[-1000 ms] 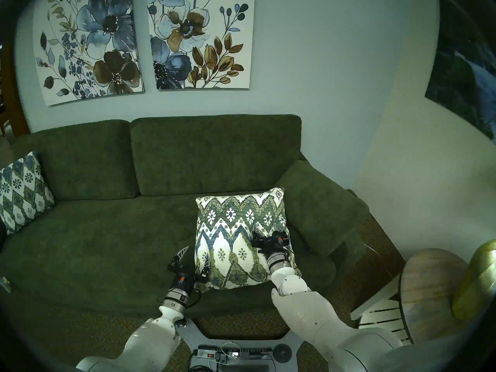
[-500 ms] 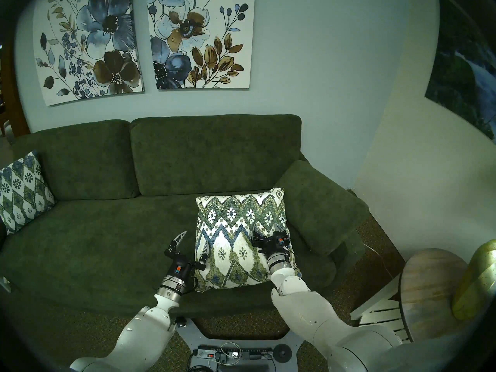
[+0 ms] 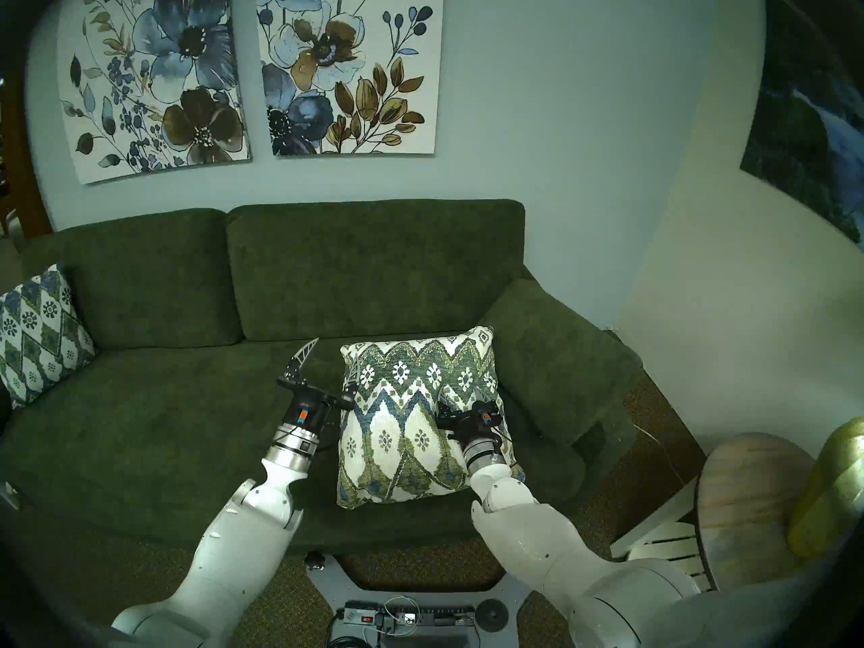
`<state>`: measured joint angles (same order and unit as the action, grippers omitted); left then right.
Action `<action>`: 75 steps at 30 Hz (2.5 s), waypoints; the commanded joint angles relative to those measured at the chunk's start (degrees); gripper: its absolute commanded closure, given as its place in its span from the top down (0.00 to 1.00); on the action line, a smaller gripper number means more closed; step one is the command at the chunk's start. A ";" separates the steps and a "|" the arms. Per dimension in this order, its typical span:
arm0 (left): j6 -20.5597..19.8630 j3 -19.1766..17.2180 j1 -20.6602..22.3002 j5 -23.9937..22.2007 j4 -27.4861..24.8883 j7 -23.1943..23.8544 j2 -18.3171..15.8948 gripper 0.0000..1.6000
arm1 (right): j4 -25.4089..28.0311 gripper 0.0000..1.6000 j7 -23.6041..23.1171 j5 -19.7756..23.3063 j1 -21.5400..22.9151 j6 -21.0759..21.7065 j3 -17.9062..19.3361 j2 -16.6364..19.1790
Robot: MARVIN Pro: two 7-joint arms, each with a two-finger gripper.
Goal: Fluff a cushion
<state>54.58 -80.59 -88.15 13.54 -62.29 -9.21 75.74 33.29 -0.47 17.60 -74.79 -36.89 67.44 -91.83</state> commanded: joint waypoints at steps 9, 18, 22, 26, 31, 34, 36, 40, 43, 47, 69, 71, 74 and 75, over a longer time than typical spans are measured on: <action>-4.47 2.77 9.34 2.65 8.71 0.47 3.55 1.00 | -5.52 1.00 -0.48 -0.45 -3.80 1.24 -1.91 0.39; -10.18 2.51 10.87 2.31 19.08 1.23 4.74 1.00 | -5.90 1.00 -0.67 -0.35 -5.37 -0.96 -1.73 2.06; -11.82 3.08 10.55 2.33 22.17 1.63 6.08 1.00 | -5.66 1.00 -1.04 -0.47 -5.89 -1.69 -2.09 1.61; -13.63 3.91 9.62 2.18 25.96 2.21 7.91 1.00 | -5.32 1.00 -1.45 -0.56 -6.00 -2.54 -2.60 0.95; -14.84 4.37 8.95 1.39 29.97 2.26 9.22 1.00 | -4.99 1.00 -1.94 -0.61 -5.60 -3.36 -3.61 0.91; -15.29 3.86 9.42 0.41 31.76 1.97 9.01 1.00 | -4.89 1.00 -2.15 -0.62 -5.32 -3.75 -4.37 0.99; -15.41 3.67 9.60 -0.16 32.81 1.77 8.84 1.00 | -4.97 1.00 -2.16 -0.60 -5.20 -3.94 -4.73 0.85; -15.29 3.48 9.32 -1.22 34.67 1.37 8.88 1.00 | -5.13 1.00 -2.06 -0.53 -4.99 -4.25 -5.26 0.34; -15.05 3.59 8.83 -1.88 36.01 1.10 9.08 1.00 | -5.25 1.00 -2.02 -0.48 -4.66 -4.41 -5.74 0.23; -14.70 3.53 8.62 -2.88 37.41 0.74 9.11 1.00 | -5.43 1.00 -2.01 -0.39 -4.12 -4.52 -6.42 0.22; -0.18 3.01 14.31 -6.54 28.84 -0.43 7.02 1.00 | 8.17 1.00 -0.34 -1.96 7.21 -13.16 -8.83 -2.83; 0.42 2.86 14.36 -6.57 27.61 -0.57 6.46 1.00 | 9.74 1.00 -0.33 -2.05 7.85 -13.91 -8.81 -2.83; 0.42 2.78 14.29 -6.48 25.42 -0.62 5.87 1.00 | 12.14 1.00 -0.59 -2.27 8.38 -14.76 -9.03 -3.04; 0.42 2.78 14.21 -6.45 24.96 -0.61 5.74 1.00 | 12.45 1.00 -0.68 -2.36 8.60 -15.01 -9.12 -3.20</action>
<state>53.29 -77.53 -74.77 6.99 -32.96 -9.48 82.37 40.50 -0.73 16.05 -69.80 -49.41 58.67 -93.21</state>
